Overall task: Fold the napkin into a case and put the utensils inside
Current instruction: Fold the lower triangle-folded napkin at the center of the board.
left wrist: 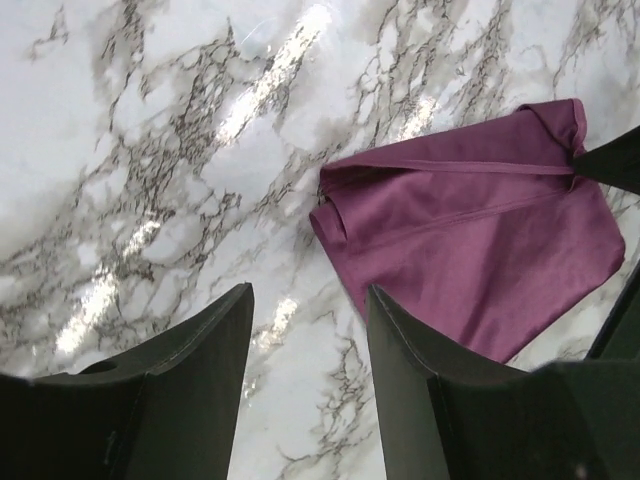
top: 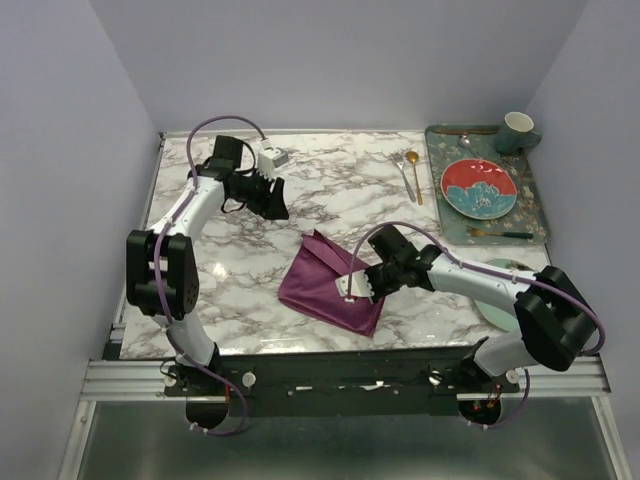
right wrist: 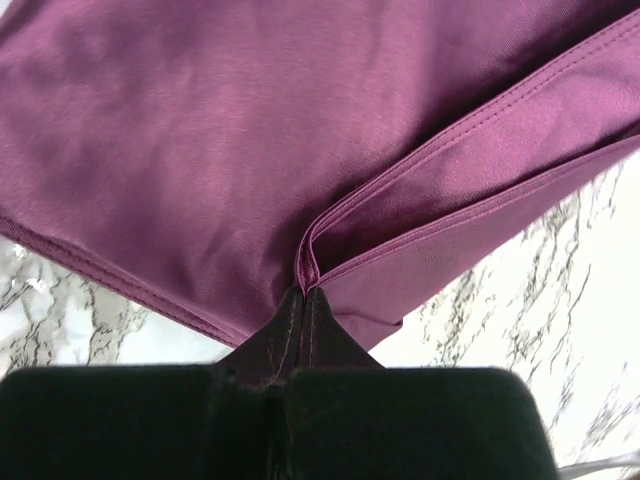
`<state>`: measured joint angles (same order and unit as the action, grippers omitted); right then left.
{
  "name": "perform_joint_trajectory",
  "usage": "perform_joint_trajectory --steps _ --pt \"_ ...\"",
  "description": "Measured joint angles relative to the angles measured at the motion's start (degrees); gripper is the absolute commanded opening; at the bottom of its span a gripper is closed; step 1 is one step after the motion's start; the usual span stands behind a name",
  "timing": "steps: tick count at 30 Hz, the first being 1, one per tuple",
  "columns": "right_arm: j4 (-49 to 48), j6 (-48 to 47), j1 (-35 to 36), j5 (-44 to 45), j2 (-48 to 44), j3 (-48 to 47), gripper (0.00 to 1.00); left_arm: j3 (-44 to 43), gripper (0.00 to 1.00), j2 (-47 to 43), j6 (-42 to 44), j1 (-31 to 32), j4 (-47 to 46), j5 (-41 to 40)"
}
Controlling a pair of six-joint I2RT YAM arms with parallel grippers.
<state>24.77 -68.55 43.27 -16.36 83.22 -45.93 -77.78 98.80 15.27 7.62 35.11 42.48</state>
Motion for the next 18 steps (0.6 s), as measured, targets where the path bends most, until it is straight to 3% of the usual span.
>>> perform_joint_trajectory --steps 5,10,18 --pt "-0.28 -5.22 0.31 -0.50 -1.84 2.80 0.01 -6.40 0.58 4.85 11.45 4.00 5.81 -1.81" --pt "-0.31 -8.22 0.31 -0.66 -2.10 3.41 0.01 -6.88 0.55 6.21 25.40 7.26 9.97 -3.06" --pt "-0.31 -9.14 0.31 -0.85 -2.64 3.58 0.01 -5.60 0.56 7.23 40.06 9.53 9.99 -3.02"
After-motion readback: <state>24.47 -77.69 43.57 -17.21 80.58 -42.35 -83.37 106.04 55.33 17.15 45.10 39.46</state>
